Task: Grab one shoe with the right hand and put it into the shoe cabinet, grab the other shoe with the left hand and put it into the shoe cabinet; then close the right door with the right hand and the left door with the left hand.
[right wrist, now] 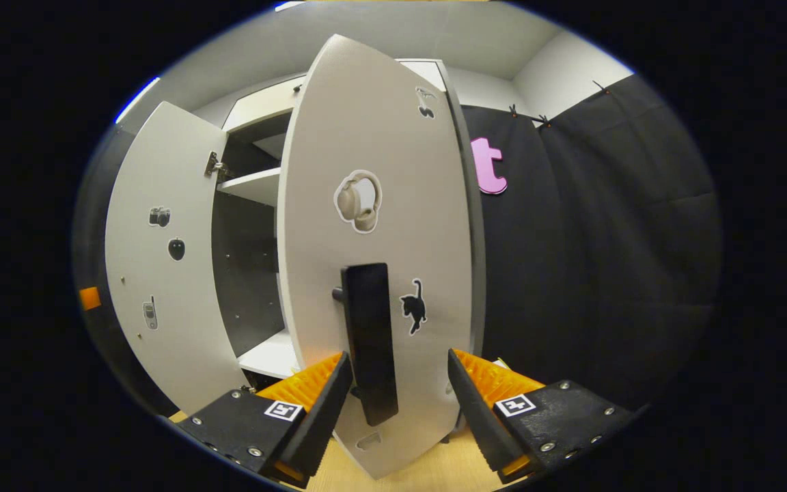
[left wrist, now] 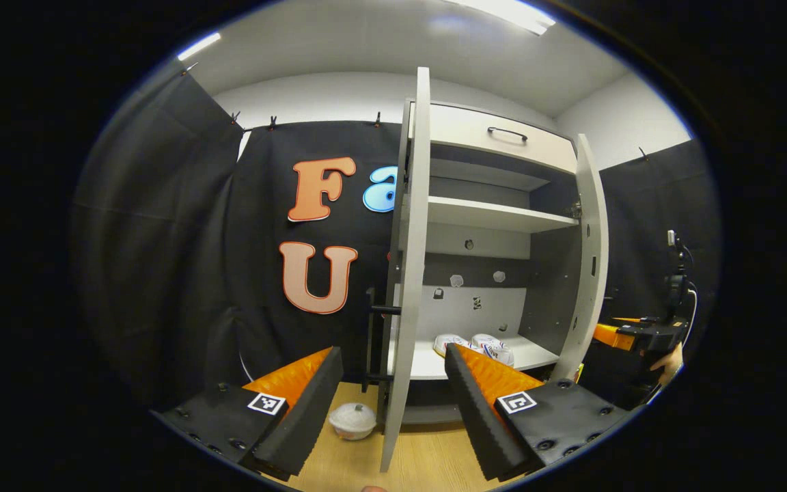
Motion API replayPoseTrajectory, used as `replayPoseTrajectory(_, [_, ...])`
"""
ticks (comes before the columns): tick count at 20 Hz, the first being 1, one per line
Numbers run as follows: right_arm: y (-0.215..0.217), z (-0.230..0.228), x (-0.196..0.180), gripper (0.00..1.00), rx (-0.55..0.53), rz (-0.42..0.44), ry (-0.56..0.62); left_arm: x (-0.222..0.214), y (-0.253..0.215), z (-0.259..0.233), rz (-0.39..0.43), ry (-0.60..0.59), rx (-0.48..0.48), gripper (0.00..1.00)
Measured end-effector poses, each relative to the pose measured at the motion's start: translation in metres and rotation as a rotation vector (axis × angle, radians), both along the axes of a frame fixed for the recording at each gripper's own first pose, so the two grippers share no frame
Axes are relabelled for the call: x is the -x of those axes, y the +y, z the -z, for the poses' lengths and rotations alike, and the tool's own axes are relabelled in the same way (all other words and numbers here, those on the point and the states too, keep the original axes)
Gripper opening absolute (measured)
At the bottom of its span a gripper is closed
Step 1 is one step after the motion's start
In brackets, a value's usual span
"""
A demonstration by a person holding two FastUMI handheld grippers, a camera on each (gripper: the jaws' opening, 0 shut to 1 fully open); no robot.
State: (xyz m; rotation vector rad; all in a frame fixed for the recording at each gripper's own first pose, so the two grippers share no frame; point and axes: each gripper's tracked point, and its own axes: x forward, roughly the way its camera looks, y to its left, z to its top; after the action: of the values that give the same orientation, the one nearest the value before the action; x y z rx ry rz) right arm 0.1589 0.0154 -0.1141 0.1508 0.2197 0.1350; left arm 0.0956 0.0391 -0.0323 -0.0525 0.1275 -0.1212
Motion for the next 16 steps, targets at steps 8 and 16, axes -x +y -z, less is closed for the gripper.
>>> replayPoseTrajectory(8, [0.048, 0.017, -0.038, 0.91, 0.031, -0.022, 0.021, 0.011, 0.044, 0.000, -0.073, -0.013, -0.023, 0.94])
replayPoseTrajectory(16, [0.063, 0.025, -0.072, 0.92, 0.004, 0.020, 0.046, -0.008, 0.049, 0.031, -0.016, 0.010, 0.014, 0.95])
